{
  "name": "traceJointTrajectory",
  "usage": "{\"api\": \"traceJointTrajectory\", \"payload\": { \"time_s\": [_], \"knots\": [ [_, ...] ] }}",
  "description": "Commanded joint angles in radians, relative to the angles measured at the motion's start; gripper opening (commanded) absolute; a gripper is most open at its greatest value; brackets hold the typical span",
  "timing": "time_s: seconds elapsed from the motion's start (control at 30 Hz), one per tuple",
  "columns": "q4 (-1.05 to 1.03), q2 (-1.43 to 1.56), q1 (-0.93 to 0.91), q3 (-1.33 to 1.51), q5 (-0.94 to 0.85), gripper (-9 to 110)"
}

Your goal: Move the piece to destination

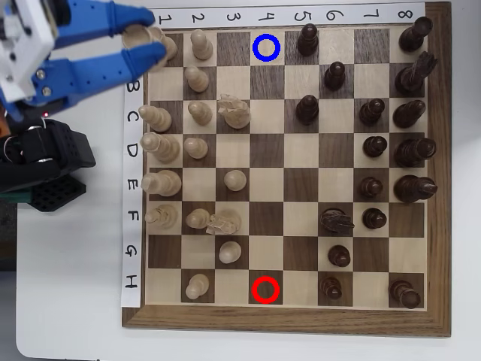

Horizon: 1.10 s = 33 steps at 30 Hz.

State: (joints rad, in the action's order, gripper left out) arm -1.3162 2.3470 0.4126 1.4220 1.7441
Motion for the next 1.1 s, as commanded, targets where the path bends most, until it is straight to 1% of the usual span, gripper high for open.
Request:
{"api": "traceJointTrajectory", "payload": {
  "time_s": [0.0,0.3,0.47,0.67,0.87,1.07],
  "knots": [
    [-0.009,0.025,0.092,-0.124,0.232,1],
    [0.032,-0.051,0.110,-0.100,0.272,0],
    [0.074,-0.055,0.115,-0.020,0.293,0],
    [0.241,0.008,0.103,0.255,0.298,0],
    [0.417,0.112,0.106,0.495,0.233,0],
    [0.517,0.201,0.120,0.667,0.183,0]
  ]
}}
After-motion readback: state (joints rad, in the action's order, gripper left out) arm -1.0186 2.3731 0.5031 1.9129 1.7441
